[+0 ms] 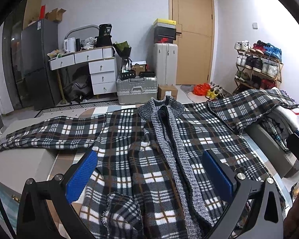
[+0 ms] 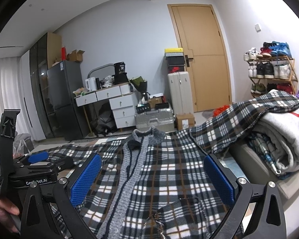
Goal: Fold large clothes
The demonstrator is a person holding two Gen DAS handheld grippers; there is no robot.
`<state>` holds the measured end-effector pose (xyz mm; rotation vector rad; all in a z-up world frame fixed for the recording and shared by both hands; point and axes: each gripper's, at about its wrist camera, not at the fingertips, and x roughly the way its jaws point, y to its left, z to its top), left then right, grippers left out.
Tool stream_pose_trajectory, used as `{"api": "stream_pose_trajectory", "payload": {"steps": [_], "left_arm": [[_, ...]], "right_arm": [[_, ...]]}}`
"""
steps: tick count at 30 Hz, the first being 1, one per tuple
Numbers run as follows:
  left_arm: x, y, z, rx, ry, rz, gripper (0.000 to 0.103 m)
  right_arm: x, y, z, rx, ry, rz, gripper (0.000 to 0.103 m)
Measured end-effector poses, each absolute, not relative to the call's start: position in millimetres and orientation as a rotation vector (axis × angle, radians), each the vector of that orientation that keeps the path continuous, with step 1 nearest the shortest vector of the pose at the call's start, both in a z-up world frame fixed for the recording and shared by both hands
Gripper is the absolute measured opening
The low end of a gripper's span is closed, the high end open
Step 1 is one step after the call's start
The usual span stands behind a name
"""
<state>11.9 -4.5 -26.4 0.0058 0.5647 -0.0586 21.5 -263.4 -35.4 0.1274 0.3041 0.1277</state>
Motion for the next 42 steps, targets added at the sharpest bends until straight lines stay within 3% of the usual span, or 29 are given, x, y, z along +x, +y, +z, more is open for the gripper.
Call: {"api": "stream_pose_trajectory", "payload": {"steps": [18,25,29,35,40,42], "left_arm": [[27.0,-7.0,-40.6,0.024,0.598,-0.094,0.102],[36.8,-7.0,-49.4,0.023,0.643,-0.134,0.102],[42.8,-5.2,-51.8,0.016,0.661,-0.137,0.102],[50.8,-4.2,-58.7,0.025,0.690,-0.132,0.102],[53.0,-1.8,-63.5,0.042,0.715,-0.124,0.102],[53.2,-1.5,-64.8,0.054,0.722,-0.118,0.102]], "right_arm": [[53.2,-304.1,-40.3,0.232,0.366,0.120,0.103],[82.4,-431.1,2.8,0.352,0.402,0.005,0.103],[100.3,-543.3,21.7,0.580,0.460,-0.201,0.103],[118.1,-680.9,12.5,0.862,0.524,-0.386,0.103],[132.3,-724.3,-1.8,0.924,0.569,-0.474,0.103],[140.5,-735.9,-9.5,0.961,0.590,-0.484,0.096]]}}
